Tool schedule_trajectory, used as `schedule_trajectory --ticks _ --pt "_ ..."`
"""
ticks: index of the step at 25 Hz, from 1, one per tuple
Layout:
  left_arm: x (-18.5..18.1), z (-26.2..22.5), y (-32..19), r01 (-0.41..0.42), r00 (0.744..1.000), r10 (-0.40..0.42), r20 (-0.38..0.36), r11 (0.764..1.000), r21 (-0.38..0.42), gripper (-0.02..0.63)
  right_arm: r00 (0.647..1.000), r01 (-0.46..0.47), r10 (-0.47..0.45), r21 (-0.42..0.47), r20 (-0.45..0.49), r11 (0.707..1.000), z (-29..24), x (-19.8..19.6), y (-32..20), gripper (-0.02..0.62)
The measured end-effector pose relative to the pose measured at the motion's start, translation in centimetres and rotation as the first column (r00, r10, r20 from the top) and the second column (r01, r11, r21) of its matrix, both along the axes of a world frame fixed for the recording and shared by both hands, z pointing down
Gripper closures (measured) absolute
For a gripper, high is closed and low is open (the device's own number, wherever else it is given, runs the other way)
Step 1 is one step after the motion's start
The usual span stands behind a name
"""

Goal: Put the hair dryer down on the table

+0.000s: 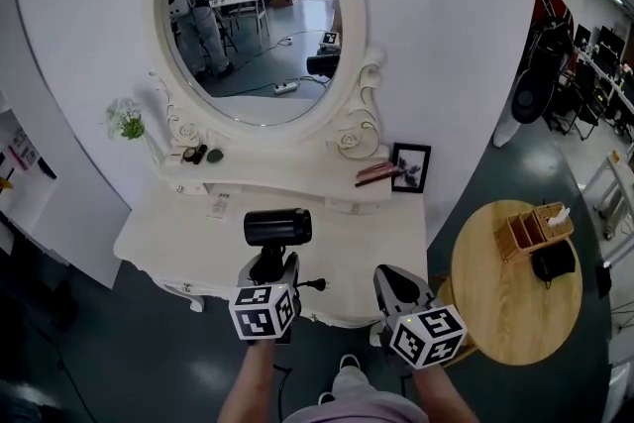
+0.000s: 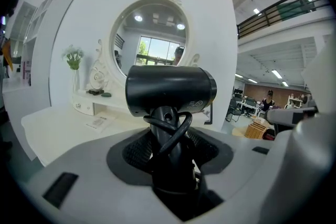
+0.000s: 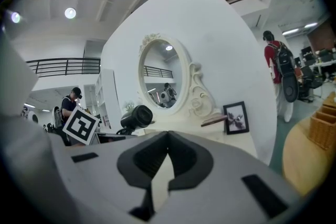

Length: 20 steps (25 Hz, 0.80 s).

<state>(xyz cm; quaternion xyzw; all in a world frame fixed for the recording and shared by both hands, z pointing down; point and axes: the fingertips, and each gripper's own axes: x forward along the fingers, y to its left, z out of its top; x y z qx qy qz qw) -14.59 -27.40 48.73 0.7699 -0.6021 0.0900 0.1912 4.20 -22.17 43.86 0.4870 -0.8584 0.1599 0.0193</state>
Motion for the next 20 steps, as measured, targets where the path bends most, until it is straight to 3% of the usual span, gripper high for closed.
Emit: schedule_trajectory --ticks 20 --pt "2.9 8.3 -6.4 -0.05 0.991 0.075 0.111 0.976 -0.21 0.4 1.0 -0.007 0.007 -0.026 0.003 1.0 1.0 1.2 -4.3 0.592"
